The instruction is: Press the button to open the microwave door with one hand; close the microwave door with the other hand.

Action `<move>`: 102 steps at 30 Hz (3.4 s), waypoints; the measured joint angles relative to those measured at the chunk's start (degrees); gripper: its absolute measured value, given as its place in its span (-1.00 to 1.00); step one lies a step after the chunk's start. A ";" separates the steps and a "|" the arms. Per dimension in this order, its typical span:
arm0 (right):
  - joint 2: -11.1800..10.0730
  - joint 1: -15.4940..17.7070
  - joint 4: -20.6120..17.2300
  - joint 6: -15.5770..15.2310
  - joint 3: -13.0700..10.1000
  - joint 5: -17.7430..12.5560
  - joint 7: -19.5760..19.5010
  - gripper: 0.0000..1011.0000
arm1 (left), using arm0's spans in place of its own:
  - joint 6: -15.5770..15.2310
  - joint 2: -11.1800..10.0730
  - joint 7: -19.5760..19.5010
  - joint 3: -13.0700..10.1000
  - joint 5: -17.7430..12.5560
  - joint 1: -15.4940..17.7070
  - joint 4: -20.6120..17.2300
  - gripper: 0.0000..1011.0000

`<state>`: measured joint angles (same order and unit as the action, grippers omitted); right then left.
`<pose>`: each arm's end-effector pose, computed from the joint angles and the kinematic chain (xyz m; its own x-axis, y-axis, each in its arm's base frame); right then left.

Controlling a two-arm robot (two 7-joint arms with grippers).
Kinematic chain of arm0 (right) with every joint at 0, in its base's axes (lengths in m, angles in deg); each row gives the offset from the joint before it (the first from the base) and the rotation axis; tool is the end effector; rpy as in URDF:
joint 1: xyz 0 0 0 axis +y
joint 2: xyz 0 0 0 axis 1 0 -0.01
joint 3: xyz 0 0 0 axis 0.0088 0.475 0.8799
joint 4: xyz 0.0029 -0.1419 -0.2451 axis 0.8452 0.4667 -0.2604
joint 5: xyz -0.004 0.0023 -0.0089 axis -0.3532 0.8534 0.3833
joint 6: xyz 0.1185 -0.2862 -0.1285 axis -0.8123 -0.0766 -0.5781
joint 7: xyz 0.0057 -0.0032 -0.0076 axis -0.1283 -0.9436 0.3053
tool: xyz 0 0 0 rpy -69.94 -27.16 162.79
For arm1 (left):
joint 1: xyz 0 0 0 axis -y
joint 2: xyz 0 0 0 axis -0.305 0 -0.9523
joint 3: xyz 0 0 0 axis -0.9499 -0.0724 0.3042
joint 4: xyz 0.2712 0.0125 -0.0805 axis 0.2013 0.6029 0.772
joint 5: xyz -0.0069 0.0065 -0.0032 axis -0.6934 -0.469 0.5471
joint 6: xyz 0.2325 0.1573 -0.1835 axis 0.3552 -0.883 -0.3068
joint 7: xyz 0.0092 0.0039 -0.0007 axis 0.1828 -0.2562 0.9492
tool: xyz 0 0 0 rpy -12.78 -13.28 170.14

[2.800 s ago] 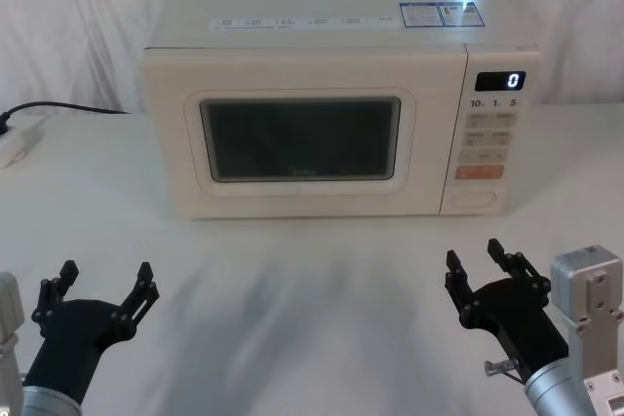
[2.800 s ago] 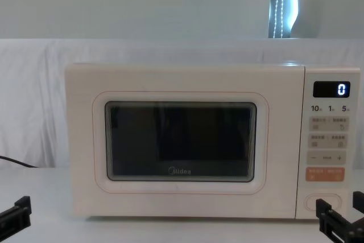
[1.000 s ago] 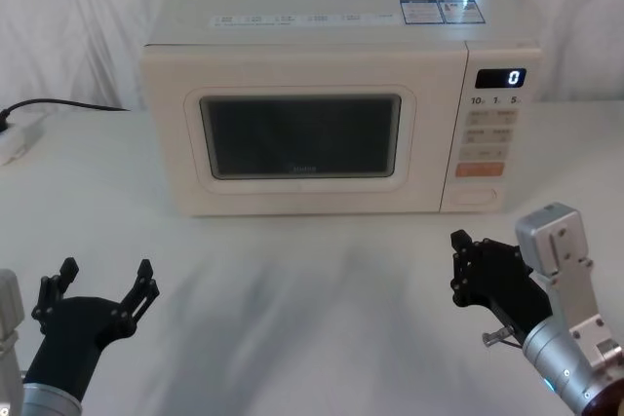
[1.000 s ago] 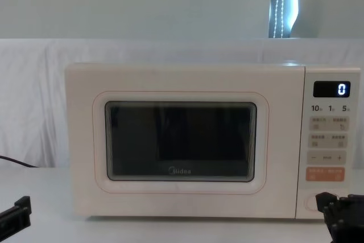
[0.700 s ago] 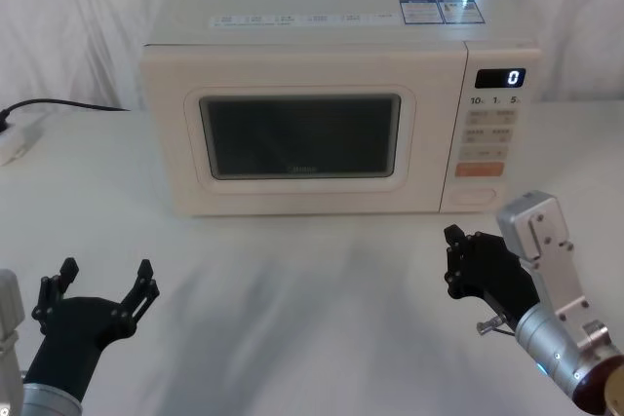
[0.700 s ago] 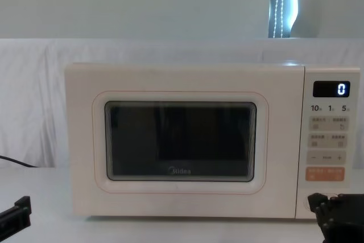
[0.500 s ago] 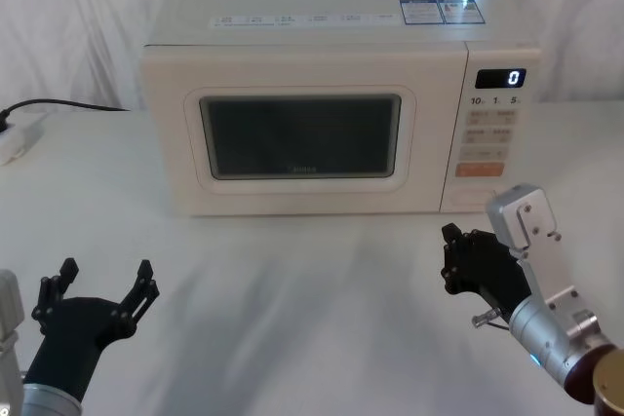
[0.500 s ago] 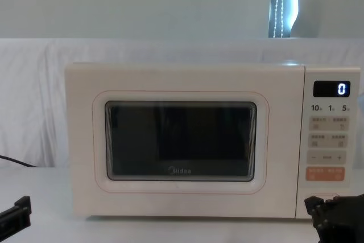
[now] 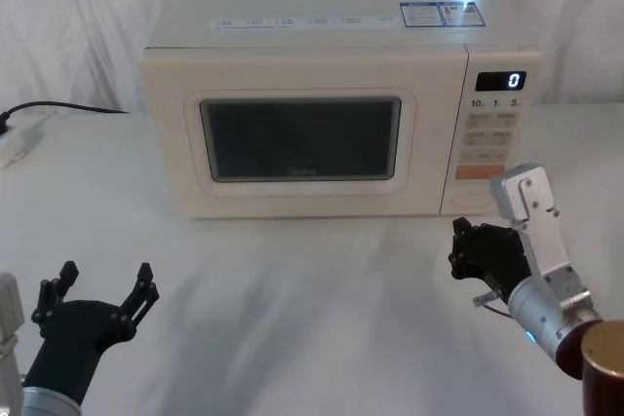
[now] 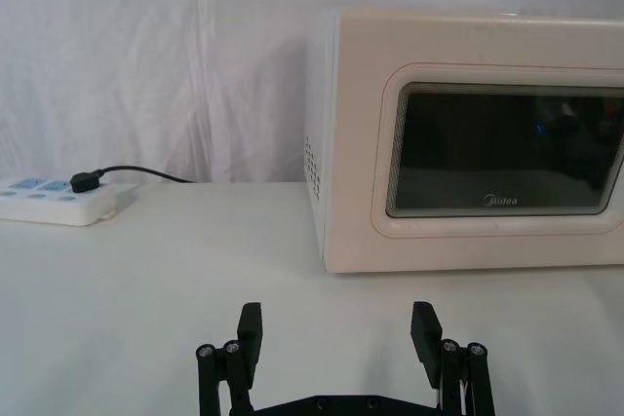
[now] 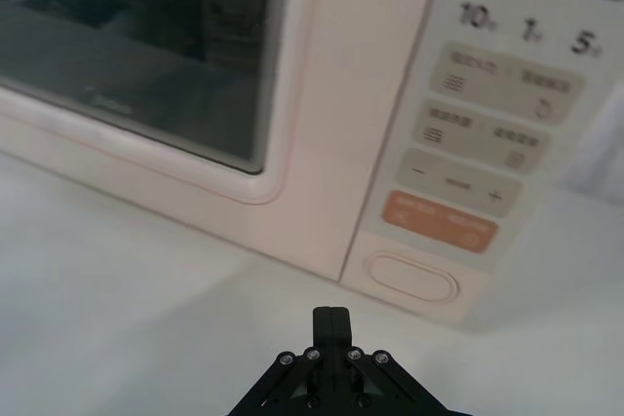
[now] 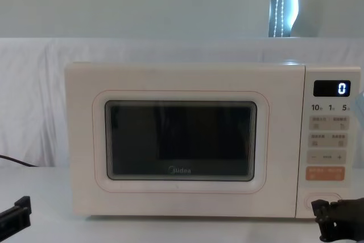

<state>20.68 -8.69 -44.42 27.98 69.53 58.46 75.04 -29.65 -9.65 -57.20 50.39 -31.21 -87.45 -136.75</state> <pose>0.3887 0.0282 -0.2694 0.3259 -0.9263 0.1890 0.9387 0.2934 -0.1809 0.2812 0.0330 -0.2788 0.1244 0.9917 -0.0328 -0.9921 0.1239 -0.0178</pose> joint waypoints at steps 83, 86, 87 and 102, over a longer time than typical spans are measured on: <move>6.36 -11.15 16.79 1.11 -5.88 -2.37 -5.10 -1.00 | 0.00 0.00 0.00 0.00 0.00 0.00 0.00 0.98; 6.44 -11.11 16.74 0.99 -5.99 -2.22 -5.21 -1.00 | 0.00 0.00 0.00 0.00 0.00 0.00 0.00 0.98; 6.46 -11.11 16.73 0.99 -6.02 -2.19 -5.22 -1.00 | 0.00 0.00 0.00 0.00 0.00 0.00 0.00 0.98; 7.15 -12.07 17.94 1.08 -5.96 -1.58 -5.31 -1.00 | 0.00 0.00 0.00 0.00 0.00 0.00 0.00 0.98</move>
<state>27.83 -20.76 -26.48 29.06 63.57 56.88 69.73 -29.65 -9.66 -57.21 50.39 -31.21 -87.45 -136.75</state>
